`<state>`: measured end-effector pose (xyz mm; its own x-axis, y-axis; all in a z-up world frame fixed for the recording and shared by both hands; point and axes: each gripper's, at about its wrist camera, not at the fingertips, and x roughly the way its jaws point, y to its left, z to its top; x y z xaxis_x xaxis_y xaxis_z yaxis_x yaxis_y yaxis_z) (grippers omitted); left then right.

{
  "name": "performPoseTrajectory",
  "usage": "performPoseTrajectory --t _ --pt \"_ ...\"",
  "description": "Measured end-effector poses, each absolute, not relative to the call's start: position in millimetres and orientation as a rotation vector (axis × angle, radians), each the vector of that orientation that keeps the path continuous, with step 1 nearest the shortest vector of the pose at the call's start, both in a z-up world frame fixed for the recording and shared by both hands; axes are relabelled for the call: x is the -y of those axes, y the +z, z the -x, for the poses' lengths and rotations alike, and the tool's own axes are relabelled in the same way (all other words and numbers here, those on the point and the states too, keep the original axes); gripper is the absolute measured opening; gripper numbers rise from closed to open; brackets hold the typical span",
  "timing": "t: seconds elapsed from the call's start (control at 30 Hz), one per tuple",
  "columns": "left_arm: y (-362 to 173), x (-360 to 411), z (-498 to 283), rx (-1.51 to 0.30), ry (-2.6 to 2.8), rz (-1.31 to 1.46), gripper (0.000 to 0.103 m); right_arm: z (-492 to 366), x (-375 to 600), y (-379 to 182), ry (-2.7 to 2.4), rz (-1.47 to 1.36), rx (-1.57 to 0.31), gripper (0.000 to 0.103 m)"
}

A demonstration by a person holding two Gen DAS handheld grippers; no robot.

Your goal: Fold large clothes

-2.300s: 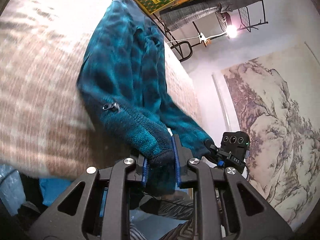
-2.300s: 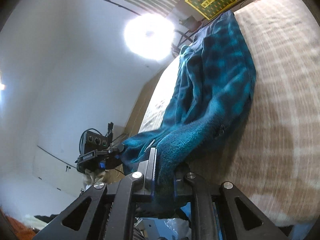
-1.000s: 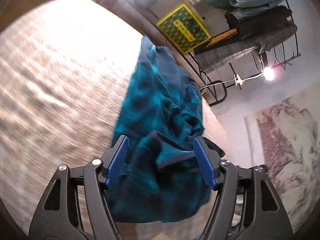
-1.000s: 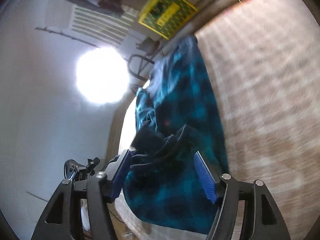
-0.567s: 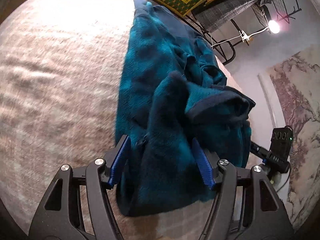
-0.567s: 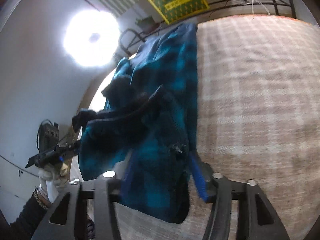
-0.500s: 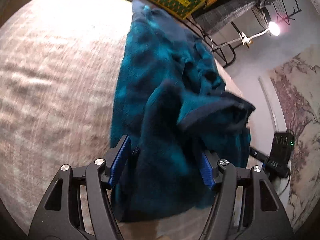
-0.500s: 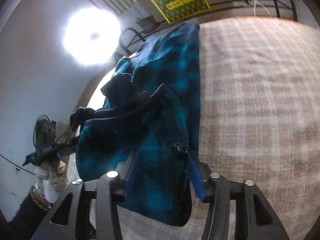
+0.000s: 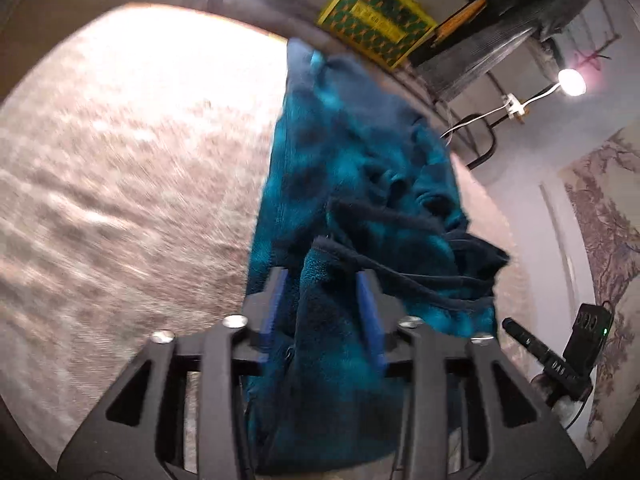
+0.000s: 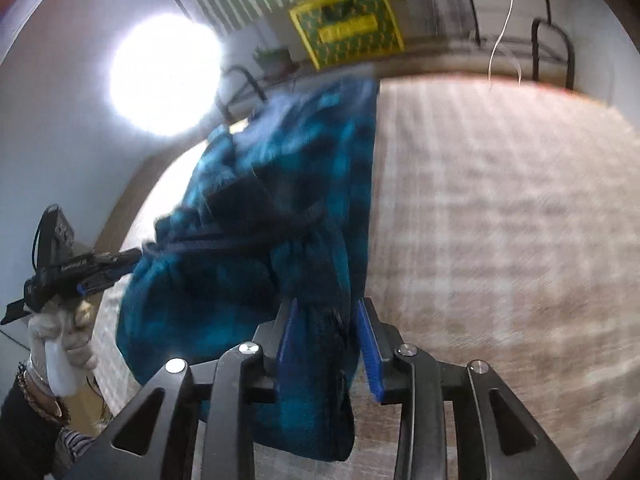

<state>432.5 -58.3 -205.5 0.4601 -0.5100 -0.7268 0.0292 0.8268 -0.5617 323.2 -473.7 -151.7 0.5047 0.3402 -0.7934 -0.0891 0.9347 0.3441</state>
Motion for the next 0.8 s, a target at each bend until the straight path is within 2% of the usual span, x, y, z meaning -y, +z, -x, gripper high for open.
performPoseTrajectory --t 0.13,0.23,0.33,0.37,0.4,0.47,0.5,0.6,0.63,0.67,0.8 --pt "-201.8 42.6 -412.7 -1.088 -0.448 0.535 0.047 -313.5 459.9 -125.1 0.347 -0.231 -0.917 0.039" --pt "-218.1 39.7 -399.4 -1.166 -0.521 0.606 0.047 -311.8 436.4 -116.8 0.427 -0.191 -0.896 0.039" --pt "-227.1 46.5 -387.3 -1.220 -0.515 0.546 0.046 -309.3 410.4 -117.8 0.499 -0.124 -0.905 0.039" --pt "-229.7 49.6 -385.0 -1.232 -0.501 0.514 0.034 -309.3 399.1 -121.5 0.513 -0.084 -0.914 0.039" --pt "-229.9 50.1 -383.4 -1.236 -0.496 0.502 0.027 -310.0 391.2 -125.0 0.525 -0.062 -0.923 0.039" --pt "-228.1 51.6 -380.1 -1.226 -0.466 0.472 0.023 -312.7 376.2 -135.7 0.544 -0.026 -0.946 0.038" --pt "-228.4 52.8 -376.7 -1.219 -0.443 0.452 0.023 -315.6 371.5 -142.3 0.530 0.005 -0.953 0.034" --pt "-230.0 56.2 -370.4 -1.200 -0.418 0.430 0.023 -336.0 377.6 -176.4 0.338 0.101 -1.048 0.034" --pt "-226.6 57.1 -369.8 -1.196 -0.415 0.417 0.024 -340.0 385.8 -182.1 0.326 0.070 -1.071 0.030" --pt "-219.1 57.3 -369.7 -1.186 -0.406 0.389 0.029 -341.9 392.7 -178.6 0.324 0.037 -1.070 0.028" --pt "-178.7 54.4 -363.6 -1.033 -0.365 0.298 0.029 -340.6 402.9 -145.0 0.370 -0.019 -0.987 0.030"
